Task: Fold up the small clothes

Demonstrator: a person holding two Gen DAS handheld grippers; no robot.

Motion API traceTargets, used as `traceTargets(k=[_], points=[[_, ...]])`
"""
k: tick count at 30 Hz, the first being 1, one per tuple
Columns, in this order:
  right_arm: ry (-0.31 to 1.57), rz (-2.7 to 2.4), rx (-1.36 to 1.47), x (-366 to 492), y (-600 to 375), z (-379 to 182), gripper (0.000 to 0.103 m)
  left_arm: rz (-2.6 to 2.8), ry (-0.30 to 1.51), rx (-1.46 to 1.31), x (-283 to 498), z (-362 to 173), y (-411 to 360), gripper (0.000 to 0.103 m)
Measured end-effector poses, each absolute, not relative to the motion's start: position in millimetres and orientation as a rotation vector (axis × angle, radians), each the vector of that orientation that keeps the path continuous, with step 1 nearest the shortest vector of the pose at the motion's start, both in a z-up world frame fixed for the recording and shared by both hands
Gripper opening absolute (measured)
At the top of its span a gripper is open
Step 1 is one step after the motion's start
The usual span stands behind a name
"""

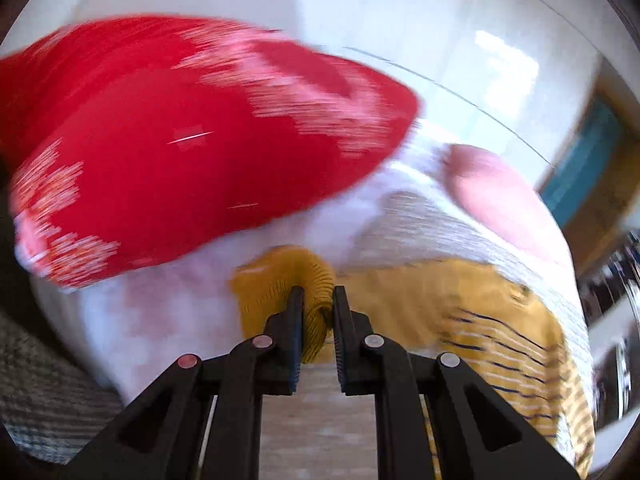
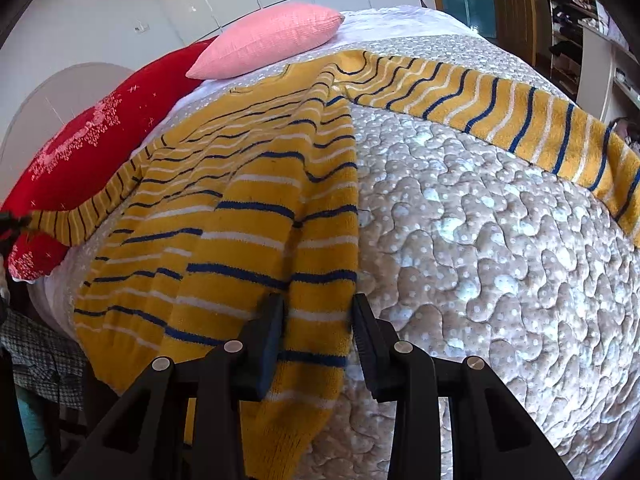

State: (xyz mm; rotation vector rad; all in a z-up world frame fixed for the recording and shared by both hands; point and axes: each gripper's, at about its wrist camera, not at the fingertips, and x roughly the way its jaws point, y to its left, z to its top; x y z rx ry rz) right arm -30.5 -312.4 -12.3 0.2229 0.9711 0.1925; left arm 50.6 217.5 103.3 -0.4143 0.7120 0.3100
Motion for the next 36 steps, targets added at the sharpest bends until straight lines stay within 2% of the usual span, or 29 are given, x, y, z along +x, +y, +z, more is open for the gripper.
traceTargets(k=[8,11,12,16,17,18,20,24,28,36], points=[[0.893,0.196,0.312,-46,-342,0,0.038,-0.048,0.746,-0.202,147,126,-1,0.013],[0.886,0.173,0.354,-49,-359,-4,0.038,-0.201,0.821,-0.16,175,103,-79,0.015],[0.892,0.159,0.377,-49,-369,-9,0.038,-0.258,0.857,-0.158,183,90,-103,0.019],[0.906,0.133,0.458,-52,-397,-19,0.039,-0.38,0.978,-0.14,194,50,-157,0.021],[0.903,0.131,0.473,-54,-402,-20,0.041,-0.411,0.984,-0.133,187,46,-164,0.026],[0.893,0.127,0.485,-56,-408,-19,0.045,-0.426,0.982,-0.117,180,46,-168,0.036],[0.879,0.117,0.487,-58,-414,-17,0.049,-0.442,0.957,-0.077,164,51,-168,0.047],[0.878,0.109,0.484,-59,-416,-16,0.05,-0.412,0.893,-0.022,133,63,-139,0.057],[0.889,0.122,0.456,-58,-402,-13,0.052,-0.25,0.86,0.004,113,62,-84,0.059],[0.897,0.21,0.302,-31,-347,15,0.052,-0.046,0.896,-0.267,85,24,45,0.059]])
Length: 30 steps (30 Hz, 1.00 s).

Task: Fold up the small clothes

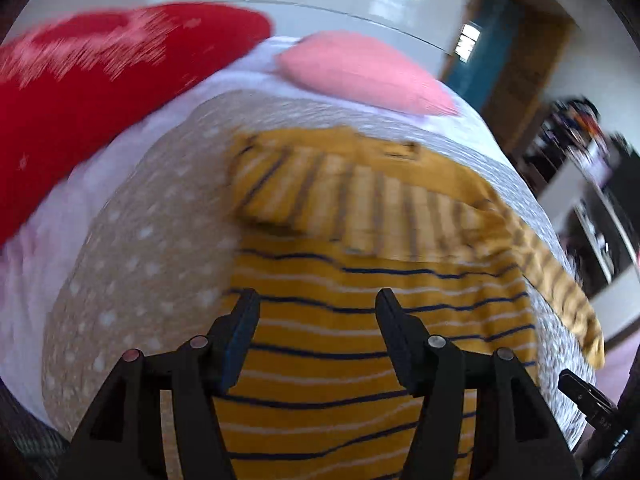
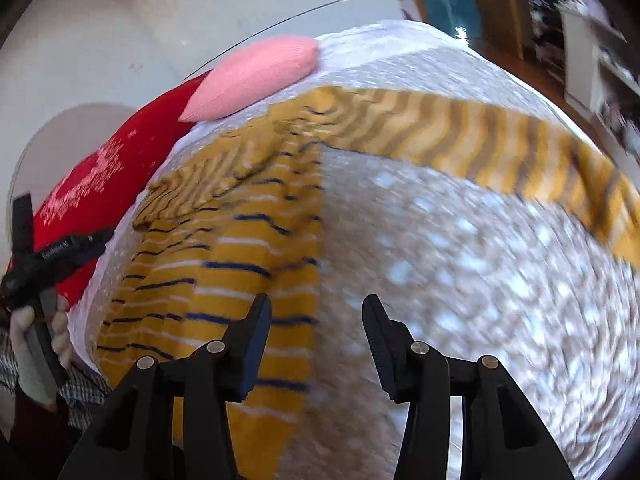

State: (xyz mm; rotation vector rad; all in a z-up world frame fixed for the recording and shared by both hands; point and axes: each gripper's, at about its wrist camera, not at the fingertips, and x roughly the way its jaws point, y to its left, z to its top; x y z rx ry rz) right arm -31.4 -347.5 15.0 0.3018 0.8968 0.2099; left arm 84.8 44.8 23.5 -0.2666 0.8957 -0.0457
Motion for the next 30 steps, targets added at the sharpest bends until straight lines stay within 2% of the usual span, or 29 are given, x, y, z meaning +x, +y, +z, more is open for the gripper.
traceTargets(k=[10,11,12,14,17,23,25,30], points=[[0.939,0.355,0.146,34,-246,44,0.052,0.034,0.809,-0.616,145,-9,113,0.059],[0.943,0.364,0.119,43,-234,47,0.052,0.039,0.833,-0.645,155,-20,117,0.057],[0.948,0.375,0.076,58,-215,50,0.052,0.043,0.859,-0.666,162,-30,121,0.048],[0.953,0.396,0.027,80,-189,53,0.052,0.035,0.917,-0.703,170,-50,127,0.039],[0.977,0.47,-0.025,125,-139,51,0.052,0.009,0.897,-0.736,167,-60,135,0.036],[1.099,0.616,0.021,222,-50,22,0.051,0.015,0.871,-0.673,162,-57,127,0.036],[1.144,0.656,0.057,251,-25,7,0.047,0.008,0.865,-0.675,161,-60,127,0.036],[1.249,0.682,0.07,310,20,-26,0.045,-0.001,0.862,-0.678,158,-58,124,0.036]])
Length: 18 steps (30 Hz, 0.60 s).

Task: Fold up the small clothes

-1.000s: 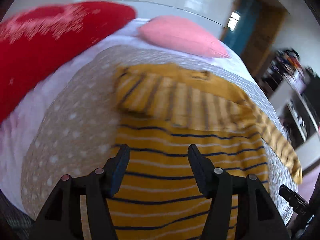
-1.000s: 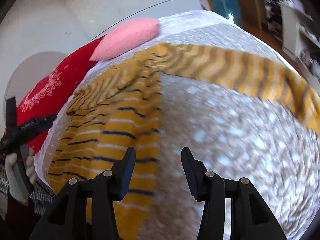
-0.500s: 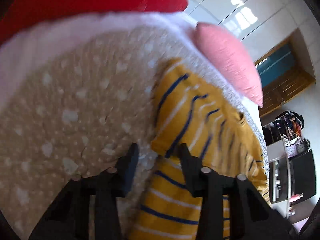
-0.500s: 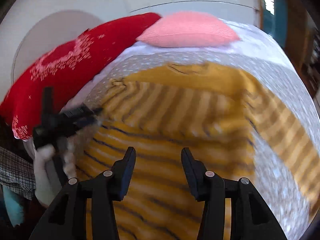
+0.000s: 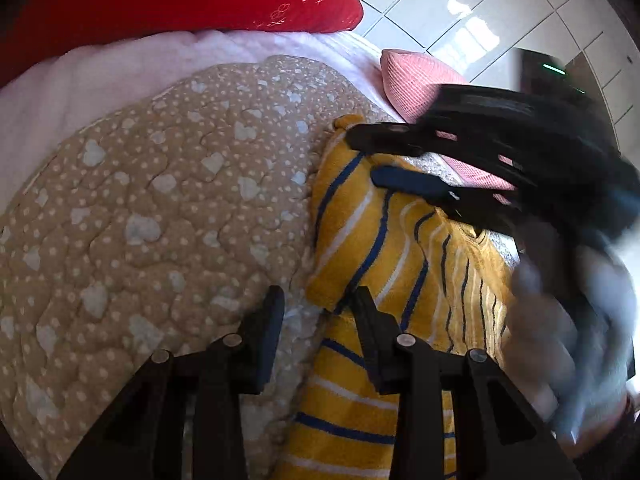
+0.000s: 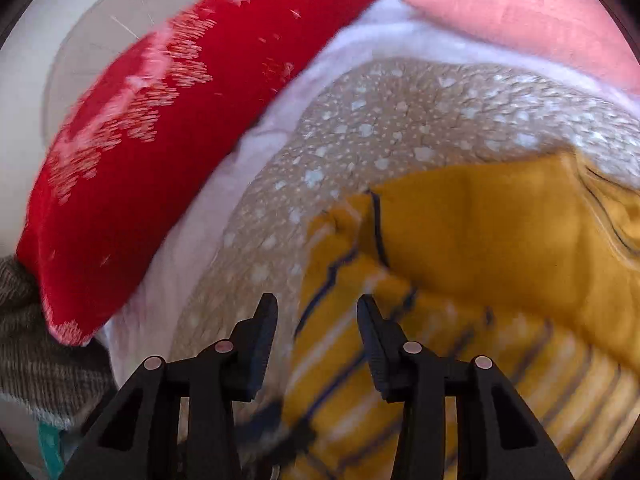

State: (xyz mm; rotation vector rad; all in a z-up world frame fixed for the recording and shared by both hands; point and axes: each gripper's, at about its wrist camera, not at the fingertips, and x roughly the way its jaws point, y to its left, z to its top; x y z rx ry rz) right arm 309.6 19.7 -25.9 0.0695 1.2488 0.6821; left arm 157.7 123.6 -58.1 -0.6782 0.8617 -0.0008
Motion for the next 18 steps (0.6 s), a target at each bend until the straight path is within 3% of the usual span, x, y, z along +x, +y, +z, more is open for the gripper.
traceTargets(k=[4,8,14,18], points=[[1.185,0.418,-0.039,343,24,-34,0.045,-0.011,0.858,-0.684,156,-57,125,0.036],[1.124,0.376,0.043,332,-4,-8,0.045,-0.025,0.866,-0.686,154,-55,128,0.036],[1.057,0.414,0.093,245,-87,39,0.051,-0.05,0.822,-0.642,137,-34,128,0.039],[1.026,0.344,0.221,179,-186,57,0.054,-0.036,0.736,-0.559,113,-9,118,0.05]])
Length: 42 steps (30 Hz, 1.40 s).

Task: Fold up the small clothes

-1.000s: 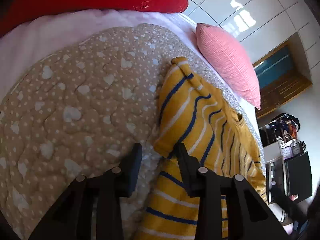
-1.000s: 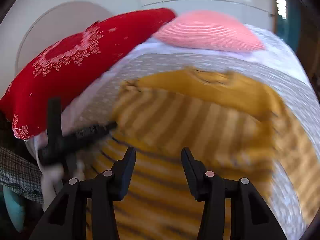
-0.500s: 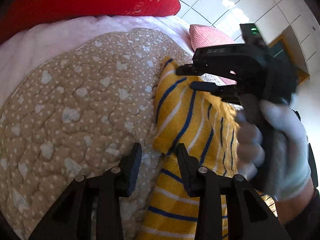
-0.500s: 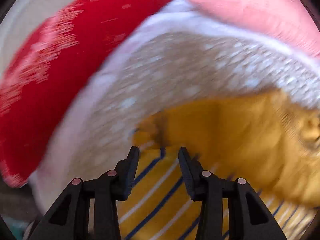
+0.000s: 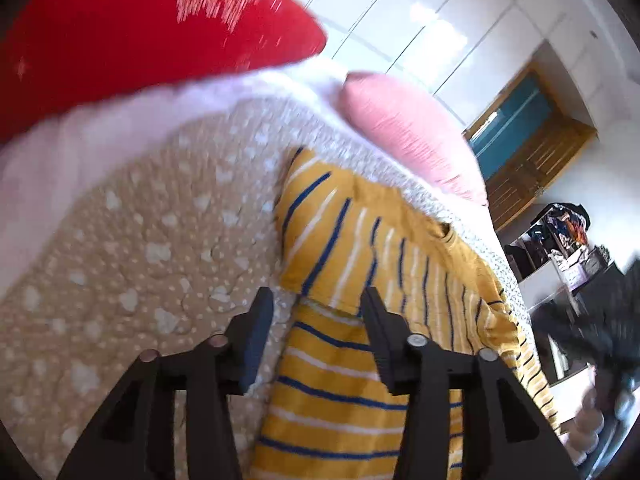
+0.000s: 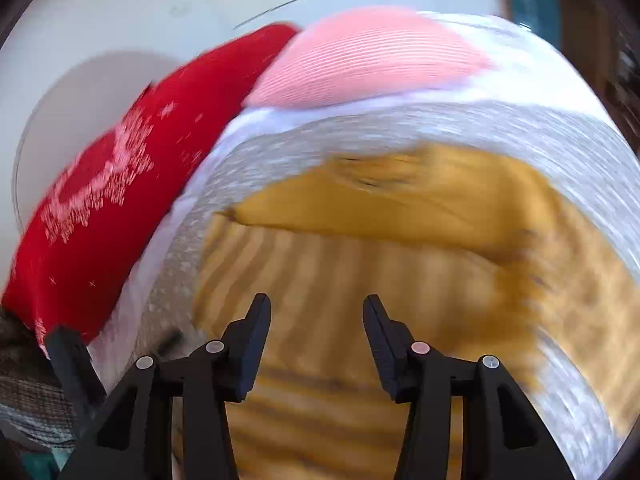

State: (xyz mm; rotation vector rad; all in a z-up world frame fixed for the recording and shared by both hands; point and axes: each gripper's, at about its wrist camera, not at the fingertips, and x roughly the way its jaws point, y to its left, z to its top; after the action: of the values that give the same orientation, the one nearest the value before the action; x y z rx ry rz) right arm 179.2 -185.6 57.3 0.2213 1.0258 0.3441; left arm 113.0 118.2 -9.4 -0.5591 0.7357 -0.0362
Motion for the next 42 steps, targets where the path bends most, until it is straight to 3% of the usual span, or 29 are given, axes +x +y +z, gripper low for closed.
traceTargets(k=[4,9,14,17,26,27,28,30,36,42], points=[[0.979,0.144,0.345,102,-309,58,0.058,-0.026,0.703,-0.481,99,4,96,0.053],[0.954,-0.062,0.646,12,-439,19,0.058,-0.088,0.71,-0.469,85,15,55,0.054],[0.899,-0.161,0.921,-45,-508,-27,0.06,-0.173,0.72,-0.44,70,5,14,0.058],[0.843,-0.147,1.011,-51,-524,-36,0.059,-0.218,0.743,-0.41,74,0,3,0.058],[0.752,-0.353,0.874,-9,-533,-20,0.059,-0.216,0.749,-0.429,80,-7,19,0.058],[0.746,-0.371,0.847,-2,-537,-16,0.05,-0.215,0.753,-0.448,81,-8,23,0.058],[0.745,-0.375,0.825,3,-538,-12,0.028,-0.213,0.755,-0.464,82,-8,28,0.058],[0.747,-0.403,0.743,12,-537,3,0.012,-0.202,0.745,-0.49,81,-5,38,0.058],[0.732,-0.39,0.388,42,-477,68,0.011,-0.087,0.702,-0.542,79,3,83,0.058],[0.721,-0.04,0.081,109,-315,107,0.011,0.059,0.687,-0.602,79,-3,133,0.058]])
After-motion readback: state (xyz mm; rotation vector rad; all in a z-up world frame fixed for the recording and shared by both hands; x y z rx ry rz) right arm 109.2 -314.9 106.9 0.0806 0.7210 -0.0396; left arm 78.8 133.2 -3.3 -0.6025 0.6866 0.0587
